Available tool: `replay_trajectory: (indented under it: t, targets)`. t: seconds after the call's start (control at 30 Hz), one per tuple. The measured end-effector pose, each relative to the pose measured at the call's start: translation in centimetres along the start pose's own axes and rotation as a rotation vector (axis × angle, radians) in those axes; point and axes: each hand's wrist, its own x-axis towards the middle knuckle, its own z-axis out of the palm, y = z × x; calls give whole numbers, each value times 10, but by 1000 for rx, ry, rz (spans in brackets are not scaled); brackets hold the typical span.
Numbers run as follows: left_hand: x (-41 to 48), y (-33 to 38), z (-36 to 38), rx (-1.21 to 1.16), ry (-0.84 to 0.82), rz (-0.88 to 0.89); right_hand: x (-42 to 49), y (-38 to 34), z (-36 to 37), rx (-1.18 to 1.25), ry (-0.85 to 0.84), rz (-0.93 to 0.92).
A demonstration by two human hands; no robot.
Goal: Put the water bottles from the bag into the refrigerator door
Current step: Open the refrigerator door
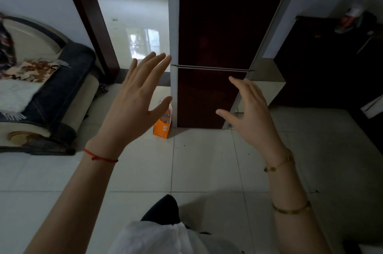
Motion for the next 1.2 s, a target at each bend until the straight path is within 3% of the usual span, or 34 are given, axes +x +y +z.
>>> replay_trajectory:
  t: [0.23, 0.83, 1.2]
  targets:
    - [32, -32, 26, 21, -29, -74, 51, 20, 23, 35, -44, -9]
    - [209, -205, 79, -57, -42, -6, 278, 11, 113, 52, 13, 7]
    - [262, -273, 111, -117, -131, 2, 339, 10, 153, 17, -13, 106]
